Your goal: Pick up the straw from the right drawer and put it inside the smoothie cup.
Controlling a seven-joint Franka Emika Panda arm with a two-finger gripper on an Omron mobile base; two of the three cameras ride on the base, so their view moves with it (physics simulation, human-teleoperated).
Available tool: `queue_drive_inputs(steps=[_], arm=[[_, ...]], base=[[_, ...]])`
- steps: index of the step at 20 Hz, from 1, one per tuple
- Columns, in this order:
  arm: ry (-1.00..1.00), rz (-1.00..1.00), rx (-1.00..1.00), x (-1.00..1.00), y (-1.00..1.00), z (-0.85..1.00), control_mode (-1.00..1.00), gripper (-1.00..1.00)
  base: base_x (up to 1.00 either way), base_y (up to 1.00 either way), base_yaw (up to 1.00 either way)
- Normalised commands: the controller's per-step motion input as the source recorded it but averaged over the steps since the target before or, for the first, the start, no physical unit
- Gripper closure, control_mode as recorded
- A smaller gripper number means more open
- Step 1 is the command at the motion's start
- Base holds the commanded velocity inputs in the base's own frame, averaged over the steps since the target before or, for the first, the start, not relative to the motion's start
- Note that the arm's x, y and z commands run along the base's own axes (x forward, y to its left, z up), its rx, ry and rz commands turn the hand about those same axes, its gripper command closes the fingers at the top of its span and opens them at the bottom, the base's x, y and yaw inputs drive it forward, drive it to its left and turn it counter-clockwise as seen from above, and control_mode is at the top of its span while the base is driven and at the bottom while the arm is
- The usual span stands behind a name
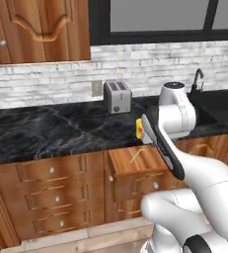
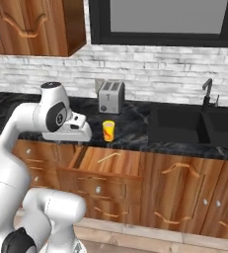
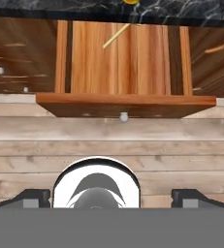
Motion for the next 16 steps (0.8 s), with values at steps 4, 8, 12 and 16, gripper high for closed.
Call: queue_drive_inputs(steps=[4, 8, 12, 16], arm=[[0.0, 0.0, 0.0, 0.0, 0.0, 0.0, 1.0, -1.0], [0.0, 0.0, 0.0, 0.0, 0.0, 0.0, 1.0, -1.0], [0.0, 0.0, 0.0, 0.0, 0.0, 0.0, 1.0, -1.0], [0.0, -0.01, 0.0, 0.16, 0.0, -0.01, -1.0, -1.0]], base=[[-0.13, -0.58, 0.0], [-0.22, -0.05, 0.0], [-0.03, 0.0, 0.0], [0.02, 0.0, 0.0]])
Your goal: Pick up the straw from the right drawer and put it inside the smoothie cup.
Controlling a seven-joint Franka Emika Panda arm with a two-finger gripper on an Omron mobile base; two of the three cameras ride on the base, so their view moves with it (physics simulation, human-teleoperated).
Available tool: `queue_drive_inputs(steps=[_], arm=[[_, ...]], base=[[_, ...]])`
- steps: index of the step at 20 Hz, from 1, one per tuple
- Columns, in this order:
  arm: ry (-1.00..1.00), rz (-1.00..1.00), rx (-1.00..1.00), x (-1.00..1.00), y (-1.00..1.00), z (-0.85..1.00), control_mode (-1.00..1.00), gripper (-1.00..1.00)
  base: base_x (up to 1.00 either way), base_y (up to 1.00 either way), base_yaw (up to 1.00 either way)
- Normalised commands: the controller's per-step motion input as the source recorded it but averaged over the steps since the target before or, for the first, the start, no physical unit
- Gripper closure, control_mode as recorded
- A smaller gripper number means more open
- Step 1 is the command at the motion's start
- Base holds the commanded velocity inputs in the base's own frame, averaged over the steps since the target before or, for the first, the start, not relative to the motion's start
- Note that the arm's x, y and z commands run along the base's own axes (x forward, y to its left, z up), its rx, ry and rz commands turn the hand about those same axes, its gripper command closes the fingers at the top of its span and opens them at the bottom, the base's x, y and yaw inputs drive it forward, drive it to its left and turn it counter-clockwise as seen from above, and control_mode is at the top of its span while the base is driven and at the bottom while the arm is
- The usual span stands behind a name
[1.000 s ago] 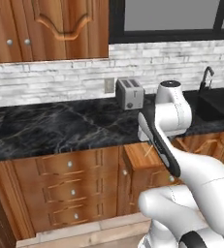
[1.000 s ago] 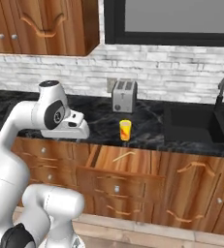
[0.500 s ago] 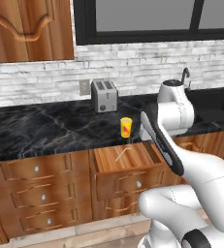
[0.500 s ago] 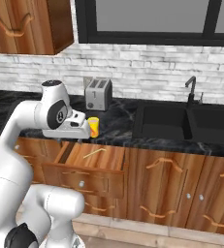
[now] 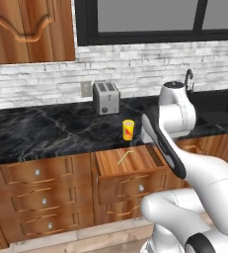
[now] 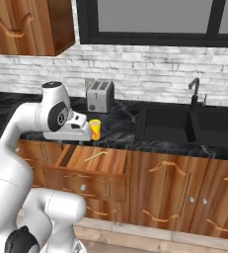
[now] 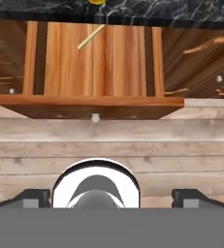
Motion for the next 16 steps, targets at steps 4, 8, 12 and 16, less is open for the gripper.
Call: queue_drive_inputs(steps=[4, 8, 12, 16], arm=[[0.0, -0.02, 0.0, 0.42, 0.0, -0.17, -1.0, -1.0], [0.03, 0.0, 0.0, 0.52, 0.0, -0.25, -1.0, -1.0], [0.08, 0.0, 0.0, 0.54, 0.0, -0.32, -1.0, -1.0], [0.02, 0.0, 0.02, 0.37, 0.0, -0.36, -1.0, -1.0]], base=[[0.0, 0.0, 0.0], [0.0, 0.0, 0.0], [0.0, 0.0, 0.0], [0.0, 0.0, 0.0]])
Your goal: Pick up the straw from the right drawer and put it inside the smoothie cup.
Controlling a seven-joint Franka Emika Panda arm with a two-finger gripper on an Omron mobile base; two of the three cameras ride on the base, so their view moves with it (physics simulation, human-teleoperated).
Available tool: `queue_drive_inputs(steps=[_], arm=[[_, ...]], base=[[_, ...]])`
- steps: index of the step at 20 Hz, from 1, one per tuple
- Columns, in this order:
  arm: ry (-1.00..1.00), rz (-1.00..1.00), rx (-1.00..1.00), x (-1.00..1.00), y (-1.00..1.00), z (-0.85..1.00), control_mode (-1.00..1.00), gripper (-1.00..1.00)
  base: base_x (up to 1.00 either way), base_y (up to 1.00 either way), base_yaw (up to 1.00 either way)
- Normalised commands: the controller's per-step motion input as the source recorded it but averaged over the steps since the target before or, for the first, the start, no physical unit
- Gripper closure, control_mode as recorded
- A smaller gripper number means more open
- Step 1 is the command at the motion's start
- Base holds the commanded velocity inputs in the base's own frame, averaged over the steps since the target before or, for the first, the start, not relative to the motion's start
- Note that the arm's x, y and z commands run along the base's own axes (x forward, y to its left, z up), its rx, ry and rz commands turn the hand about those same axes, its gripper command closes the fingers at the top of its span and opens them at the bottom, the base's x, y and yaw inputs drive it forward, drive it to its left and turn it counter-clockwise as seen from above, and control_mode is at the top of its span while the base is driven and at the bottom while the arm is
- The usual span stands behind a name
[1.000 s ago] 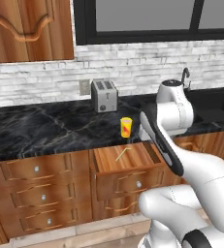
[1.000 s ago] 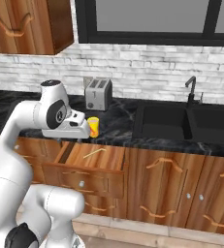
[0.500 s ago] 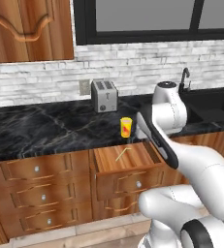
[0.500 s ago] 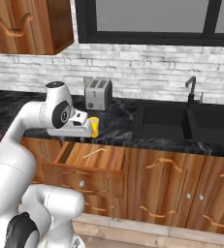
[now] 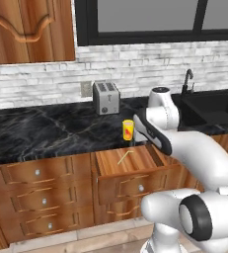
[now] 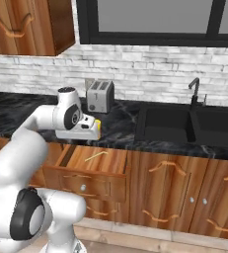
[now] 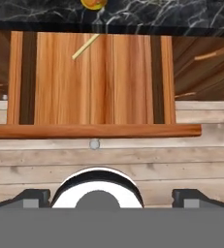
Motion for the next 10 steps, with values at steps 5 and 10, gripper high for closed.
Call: queue_drive_inputs(steps=[5, 10], arm=[[0.0, 0.0, 0.04, 0.16, 0.01, -0.46, -1.0, -1.0], [0.0, 0.0, 0.0, 0.03, 0.17, -0.51, -1.0, -1.0]], base=[[0.0, 0.0, 0.0], [0.0, 0.0, 0.0]])
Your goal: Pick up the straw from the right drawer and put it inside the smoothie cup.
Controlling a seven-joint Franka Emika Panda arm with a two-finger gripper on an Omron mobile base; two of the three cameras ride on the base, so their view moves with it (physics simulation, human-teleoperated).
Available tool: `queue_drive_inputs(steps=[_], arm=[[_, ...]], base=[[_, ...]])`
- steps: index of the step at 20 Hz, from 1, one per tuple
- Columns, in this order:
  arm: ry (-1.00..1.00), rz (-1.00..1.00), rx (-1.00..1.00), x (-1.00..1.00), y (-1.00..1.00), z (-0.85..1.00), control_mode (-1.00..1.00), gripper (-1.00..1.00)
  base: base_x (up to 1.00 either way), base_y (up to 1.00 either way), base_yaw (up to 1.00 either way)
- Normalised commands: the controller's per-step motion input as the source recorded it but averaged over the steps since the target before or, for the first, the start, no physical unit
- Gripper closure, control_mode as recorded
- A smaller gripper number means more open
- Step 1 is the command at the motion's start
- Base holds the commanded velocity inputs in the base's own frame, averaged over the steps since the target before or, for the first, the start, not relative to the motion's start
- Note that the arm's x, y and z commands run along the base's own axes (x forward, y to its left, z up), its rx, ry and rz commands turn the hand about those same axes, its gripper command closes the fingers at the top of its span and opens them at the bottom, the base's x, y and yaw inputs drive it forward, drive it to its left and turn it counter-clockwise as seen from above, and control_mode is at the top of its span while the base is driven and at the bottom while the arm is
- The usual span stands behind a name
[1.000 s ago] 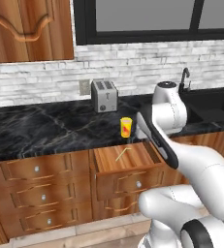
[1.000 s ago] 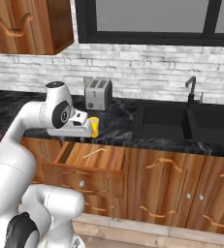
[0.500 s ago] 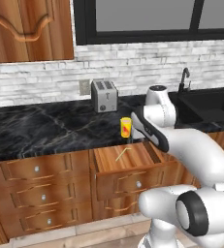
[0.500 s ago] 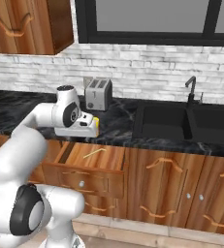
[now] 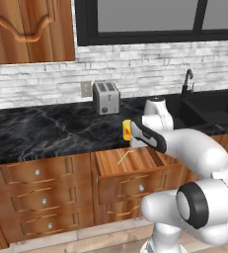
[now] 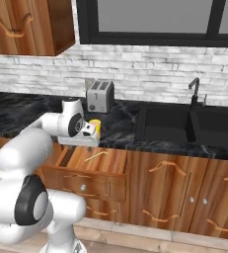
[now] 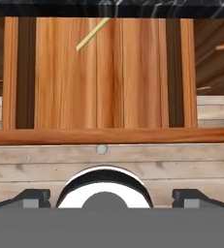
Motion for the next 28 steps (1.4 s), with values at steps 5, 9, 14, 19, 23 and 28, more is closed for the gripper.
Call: queue_drive_inputs(steps=[5, 9, 14, 19, 23, 28], arm=[[0.01, 0.0, 0.0, 0.19, 0.18, -0.44, -1.0, -1.0], [0.02, 0.0, 0.01, 0.24, 0.11, -0.39, -1.0, -1.0], [0.02, 0.0, 0.0, 0.23, 0.04, -0.36, -1.0, -1.0], [0.0, 0.0, 0.0, 0.15, 0.0, -0.33, -1.0, -1.0], [0.0, 0.0, 0.0, 0.15, 0.0, -0.33, -1.0, -1.0], [0.0, 0.0, 0.0, 0.18, 0.0, -0.33, -1.0, -1.0]], base=[[0.0, 0.0, 0.0], [0.0, 0.0, 0.0], [0.0, 0.0, 0.0], [0.0, 0.0, 0.0], [0.0, 0.0, 0.0], [0.0, 0.0, 0.0]])
